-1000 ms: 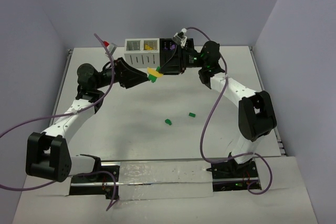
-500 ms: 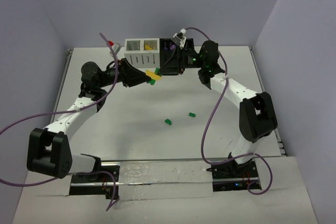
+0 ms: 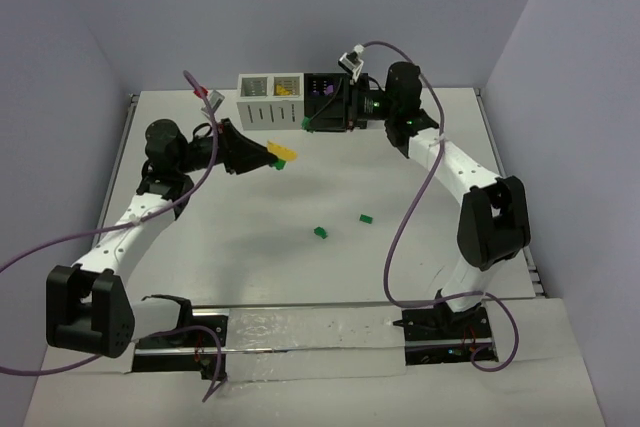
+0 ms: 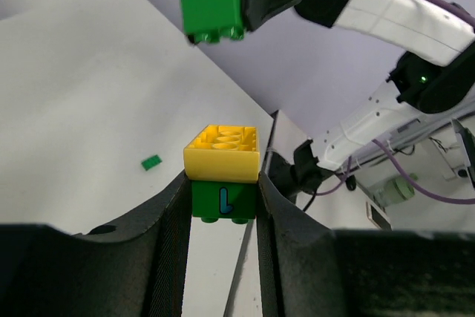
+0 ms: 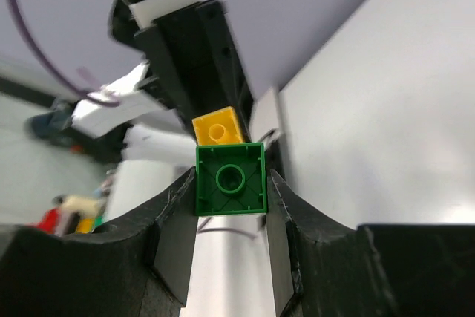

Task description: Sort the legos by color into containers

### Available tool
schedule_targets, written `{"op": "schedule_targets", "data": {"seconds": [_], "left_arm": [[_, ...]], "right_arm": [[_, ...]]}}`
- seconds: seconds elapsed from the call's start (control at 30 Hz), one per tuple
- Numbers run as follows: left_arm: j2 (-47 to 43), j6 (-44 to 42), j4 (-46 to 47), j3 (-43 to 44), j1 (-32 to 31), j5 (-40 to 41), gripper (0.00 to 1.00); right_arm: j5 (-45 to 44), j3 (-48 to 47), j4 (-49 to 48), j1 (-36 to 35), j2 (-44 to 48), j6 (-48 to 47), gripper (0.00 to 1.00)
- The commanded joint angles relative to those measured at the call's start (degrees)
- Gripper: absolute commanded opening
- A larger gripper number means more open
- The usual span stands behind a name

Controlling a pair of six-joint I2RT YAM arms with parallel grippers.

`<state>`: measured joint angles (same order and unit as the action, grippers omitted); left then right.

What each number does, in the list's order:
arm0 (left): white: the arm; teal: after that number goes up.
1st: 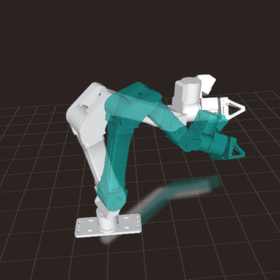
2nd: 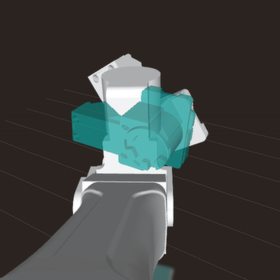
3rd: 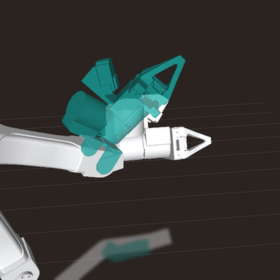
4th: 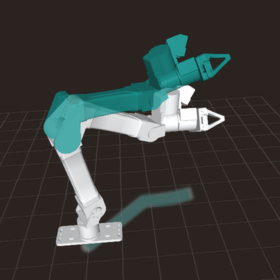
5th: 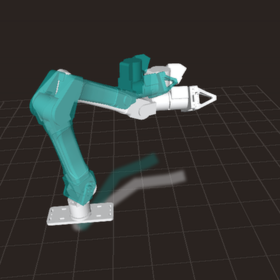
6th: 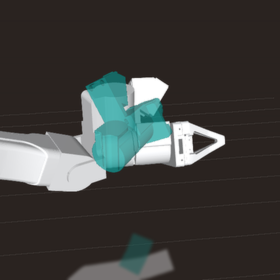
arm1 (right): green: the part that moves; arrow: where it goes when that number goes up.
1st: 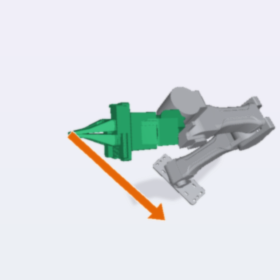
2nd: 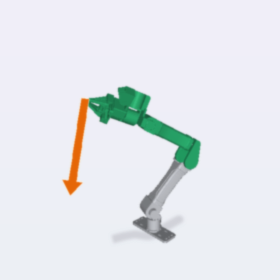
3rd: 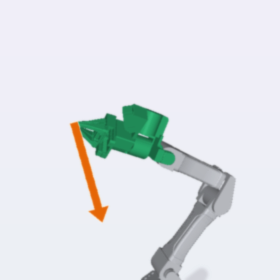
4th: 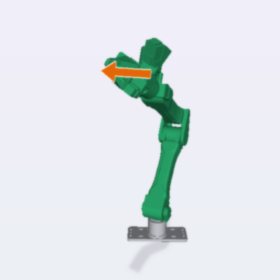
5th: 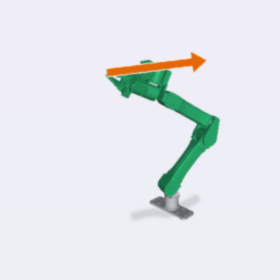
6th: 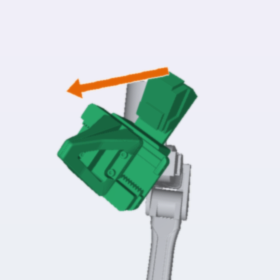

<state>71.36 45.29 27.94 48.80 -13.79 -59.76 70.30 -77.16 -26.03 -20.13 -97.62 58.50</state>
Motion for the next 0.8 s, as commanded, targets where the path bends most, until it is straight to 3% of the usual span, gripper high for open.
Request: {"op": "schedule_targets", "data": {"seconds": [0.0,0.03,0.17,0.37,0.77], "left_arm": [[-3.16,-3.77,-4.71,0.02,5.63,-1.35,0.00],[-3.85,-4.70,-5.85,0.26,7.54,-1.40,0.00],[-5.18,-10.24,-12.91,3.48,15.42,0.25,0.00],[-5.70,-12.90,-16.54,4.96,20.26,3.21,0.00],[-2.65,-13.57,-15.65,6.11,20.39,5.08,0.00]], "right_arm": [[-9.75,-11.88,29.17,0.59,2.46,-27.33,0.00],[-13.66,-15.91,37.33,0.54,2.08,-31.95,0.00],[-26.93,-25.21,47.37,0.28,-1.23,-42.61,0.00],[-33.28,-34.90,51.94,-0.25,-8.45,-46.30,0.00],[-41.65,-25.31,51.97,-2.88,-6.38,-53.93,0.00]]}}
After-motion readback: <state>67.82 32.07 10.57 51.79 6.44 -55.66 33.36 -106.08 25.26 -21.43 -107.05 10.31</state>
